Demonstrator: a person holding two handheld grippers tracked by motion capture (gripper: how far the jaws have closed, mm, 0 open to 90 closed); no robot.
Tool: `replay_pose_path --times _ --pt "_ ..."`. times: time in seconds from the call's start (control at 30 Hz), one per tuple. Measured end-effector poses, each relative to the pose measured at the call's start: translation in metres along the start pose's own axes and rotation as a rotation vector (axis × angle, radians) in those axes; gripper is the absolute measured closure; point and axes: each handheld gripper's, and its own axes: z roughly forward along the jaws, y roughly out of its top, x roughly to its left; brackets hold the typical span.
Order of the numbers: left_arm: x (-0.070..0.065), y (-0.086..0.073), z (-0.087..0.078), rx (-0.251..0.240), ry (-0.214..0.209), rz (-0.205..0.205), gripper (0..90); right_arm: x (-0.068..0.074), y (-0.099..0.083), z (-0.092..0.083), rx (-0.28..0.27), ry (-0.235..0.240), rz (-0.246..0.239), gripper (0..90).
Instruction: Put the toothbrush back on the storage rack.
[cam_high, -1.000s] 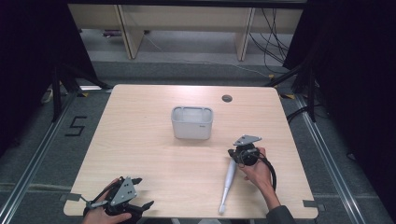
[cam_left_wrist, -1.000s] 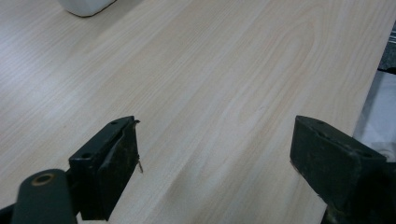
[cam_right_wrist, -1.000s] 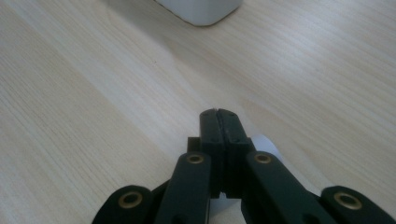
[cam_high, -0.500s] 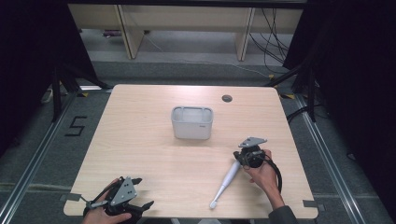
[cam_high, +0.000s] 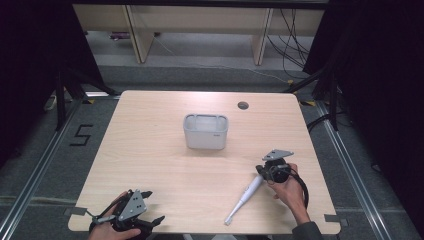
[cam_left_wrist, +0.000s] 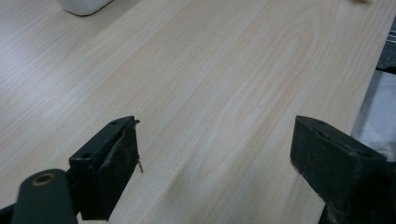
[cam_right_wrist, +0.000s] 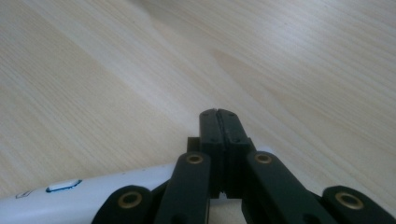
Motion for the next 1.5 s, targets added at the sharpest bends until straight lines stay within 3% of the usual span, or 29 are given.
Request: replay_pose_path --times 0.03,0.07,0.13,0.2,0.23,0.27,0.37,0.5,0.53,0.77,1.0,1.03,1.13,1.2,1.27,1.4,1.47,1.5 --pt "0.001 0.0 -0.001 0.007 0.004 0.017 14.8 0.001 -0.001 -0.001 0.004 -0.002 0.021 89.8" --pt "0.001 0.0 -0.001 0.008 0.003 0.017 14.8 -0.001 -0.002 -0.002 -0.015 -0.009 -0.014 89.8" --pt "0.001 0.0 0.0 0.004 -0.003 0.016 14.8 0.001 -0.004 -0.005 0.005 -0.003 0.028 89.8" --pt "0.001 0.0 -0.001 0.009 0.003 0.019 14.8 -0.001 -0.005 -0.005 -0.001 -0.001 0.02 89.8" --pt "0.001 0.0 -0.001 0.008 0.004 0.018 14.8 0.0 -0.005 -0.007 0.007 -0.002 0.04 89.8" --pt "0.0 0.0 -0.001 0.002 0.001 0.012 14.8 -0.002 -0.007 -0.007 -0.001 -0.003 0.022 89.8" --pt "0.001 0.0 -0.001 0.009 0.003 0.019 14.7 -0.003 -0.011 -0.011 0.009 0.003 0.05 89.7" --pt "-0.001 0.0 0.0 -0.006 -0.007 0.007 14.8 -0.005 -0.014 -0.013 -0.001 -0.004 0.021 89.5" --pt "0.0 0.0 0.0 -0.001 -0.005 0.007 14.7 -0.003 -0.016 -0.015 0.016 -0.013 0.047 89.4" --pt "0.0 0.0 0.0 -0.007 0.007 0.008 14.8 -0.006 -0.028 -0.025 0.019 -0.036 0.038 89.1" --pt "0.0 0.001 0.0 -0.002 -0.002 0.008 14.8 -0.008 -0.038 -0.032 0.022 -0.044 0.057 88.9" --pt "-0.001 0.0 0.0 -0.009 -0.005 0.007 14.8 -0.008 -0.04 -0.035 0.026 -0.04 0.077 88.8" --pt "0.0 0.001 0.0 0.0 -0.002 0.007 14.8 -0.01 -0.043 -0.036 0.015 -0.046 0.055 88.8" --pt "0.0 0.001 0.0 -0.008 0.007 0.009 14.7 -0.007 -0.045 -0.04 0.03 -0.05 0.086 88.6" --pt "-0.001 0.0 0.0 -0.008 -0.006 0.007 14.8 -0.006 -0.047 -0.043 0.031 -0.049 0.084 88.3" --pt "-0.001 0.001 0.0 -0.008 0.008 0.008 14.8 -0.006 -0.051 -0.044 0.024 -0.054 0.067 88.0" --pt "-0.001 0.0 0.0 -0.008 -0.005 0.006 14.8 -0.003 -0.052 -0.046 0.025 -0.049 0.095 87.8" --pt "0.0 0.001 0.0 -0.001 -0.001 0.007 14.8 -0.005 -0.054 -0.048 0.019 -0.052 0.071 87.8"
